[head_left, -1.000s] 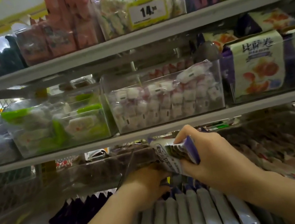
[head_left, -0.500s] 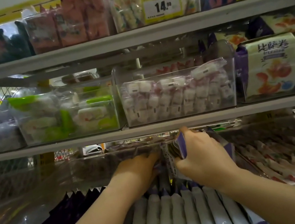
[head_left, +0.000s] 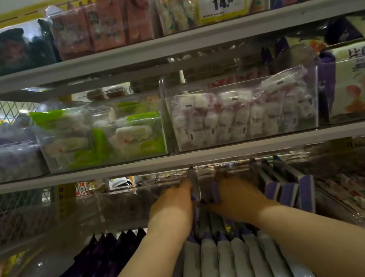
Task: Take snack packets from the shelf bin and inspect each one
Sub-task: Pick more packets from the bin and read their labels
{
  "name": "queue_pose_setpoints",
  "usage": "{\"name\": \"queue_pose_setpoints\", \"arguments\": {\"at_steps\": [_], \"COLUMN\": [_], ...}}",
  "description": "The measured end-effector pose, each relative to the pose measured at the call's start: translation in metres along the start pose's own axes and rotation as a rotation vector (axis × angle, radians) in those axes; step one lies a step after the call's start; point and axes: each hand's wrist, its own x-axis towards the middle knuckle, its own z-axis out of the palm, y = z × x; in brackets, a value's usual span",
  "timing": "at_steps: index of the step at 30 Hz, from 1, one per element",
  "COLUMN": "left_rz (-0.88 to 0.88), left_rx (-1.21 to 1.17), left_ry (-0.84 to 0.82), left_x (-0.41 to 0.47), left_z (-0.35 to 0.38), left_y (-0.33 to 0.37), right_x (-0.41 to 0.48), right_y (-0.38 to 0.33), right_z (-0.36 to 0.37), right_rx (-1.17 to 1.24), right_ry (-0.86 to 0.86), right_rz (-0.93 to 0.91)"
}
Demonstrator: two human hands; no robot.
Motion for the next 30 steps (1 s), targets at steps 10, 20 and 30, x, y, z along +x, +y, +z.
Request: {"name": "queue_pose_setpoints", "arguments": {"at_steps": [10, 20, 30], "left_rz": [-0.066, -0.052, 0.083], "left_rx": [-0.198, -0.167, -0.015], "left_ry": [0.061, 0.043, -0.063], "left_x": [-0.001, -0.004, -0.005], "left_z": [0.003, 0.0, -0.001], "left_y": [-0.004, -0.003, -0.002], "right_x": [-0.01, -0.005, -0.018], "right_y": [0.009, 0.006, 0.028], "right_z": [-0.015, -0.025, -0.077], "right_rx": [-0.172, -0.364, -0.353], "right_ry": [-0.242, -0.64, -0.167], "right_rz": [-0.196, -0.216, -0.123]}}
